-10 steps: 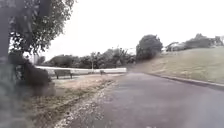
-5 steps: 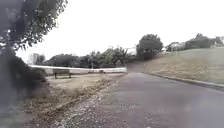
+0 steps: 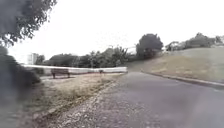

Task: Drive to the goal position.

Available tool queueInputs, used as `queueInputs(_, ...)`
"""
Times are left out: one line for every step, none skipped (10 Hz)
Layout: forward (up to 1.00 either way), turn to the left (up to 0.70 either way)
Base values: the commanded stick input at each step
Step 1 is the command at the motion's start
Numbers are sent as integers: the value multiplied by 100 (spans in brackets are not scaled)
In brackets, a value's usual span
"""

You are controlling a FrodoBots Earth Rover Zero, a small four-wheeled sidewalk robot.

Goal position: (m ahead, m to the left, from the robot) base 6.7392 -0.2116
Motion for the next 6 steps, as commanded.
queueInputs(45, 0)
queueInputs(45, 0)
queueInputs(45, 0)
queueInputs(45, 0)
queueInputs(45, 0)
queueInputs(45, 0)
